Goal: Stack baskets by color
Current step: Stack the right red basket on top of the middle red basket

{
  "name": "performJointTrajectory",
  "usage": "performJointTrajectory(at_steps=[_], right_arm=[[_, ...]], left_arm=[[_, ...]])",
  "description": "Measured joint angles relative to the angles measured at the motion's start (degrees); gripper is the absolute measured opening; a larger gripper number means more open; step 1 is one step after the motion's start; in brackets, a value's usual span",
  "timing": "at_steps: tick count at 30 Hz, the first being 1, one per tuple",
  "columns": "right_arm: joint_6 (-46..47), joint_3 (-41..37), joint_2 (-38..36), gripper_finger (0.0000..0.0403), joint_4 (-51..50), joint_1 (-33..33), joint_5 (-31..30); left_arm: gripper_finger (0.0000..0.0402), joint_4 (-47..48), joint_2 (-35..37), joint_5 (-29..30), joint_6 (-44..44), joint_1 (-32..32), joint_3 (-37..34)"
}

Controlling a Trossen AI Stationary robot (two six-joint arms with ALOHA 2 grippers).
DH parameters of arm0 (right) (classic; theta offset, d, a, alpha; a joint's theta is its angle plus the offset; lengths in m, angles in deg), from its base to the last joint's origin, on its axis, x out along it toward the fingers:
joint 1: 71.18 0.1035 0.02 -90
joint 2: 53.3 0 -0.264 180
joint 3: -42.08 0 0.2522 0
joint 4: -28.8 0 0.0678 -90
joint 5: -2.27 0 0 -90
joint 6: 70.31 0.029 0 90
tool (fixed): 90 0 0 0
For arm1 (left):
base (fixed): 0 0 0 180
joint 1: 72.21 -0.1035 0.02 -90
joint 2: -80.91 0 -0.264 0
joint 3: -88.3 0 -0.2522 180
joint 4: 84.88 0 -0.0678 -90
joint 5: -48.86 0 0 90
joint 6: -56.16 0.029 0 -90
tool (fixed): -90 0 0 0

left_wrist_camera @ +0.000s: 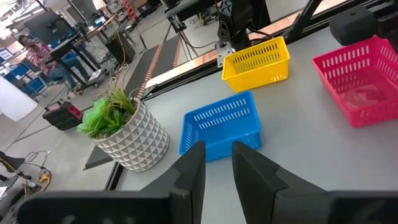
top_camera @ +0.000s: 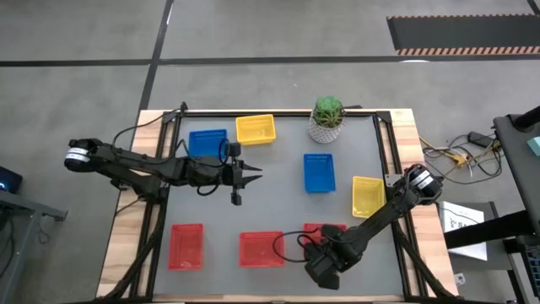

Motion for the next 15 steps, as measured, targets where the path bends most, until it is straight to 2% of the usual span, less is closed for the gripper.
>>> performJointTrajectory(at_steps=[4, 7, 11, 14, 15], right_arm=[[-1.2, -0.7, 0.0, 0.0154, 0.2, 0.0, -2.1], [-2.3, -2.8, 0.0, 0.0133, 2.3, 0.0, -2.6], [-4.6, -5.1, 0.0, 0.0079, 6.3, -0.6, -2.4], [-5.7, -5.2, -0.6, 0.0025, 6.3, -1.3, -2.1], [-5.9, -5.0, -1.0, 0.0019, 6.0, -1.4, -2.2]], left_arm=[[0.0063, 0.0, 0.0, 0.0, 0.1, 0.0, 0.0], [0.0063, 0.0, 0.0, 0.0, 0.2, 0.0, 0.1], [0.0063, 0.0, 0.0, 0.0, 0.2, 0.0, 0.0], [0.0063, 0.0, 0.0, 0.0, 0.2, 0.0, 0.1], [0.0063, -0.1, 0.0, 0.0, 0.2, 0.0, 0.1]])
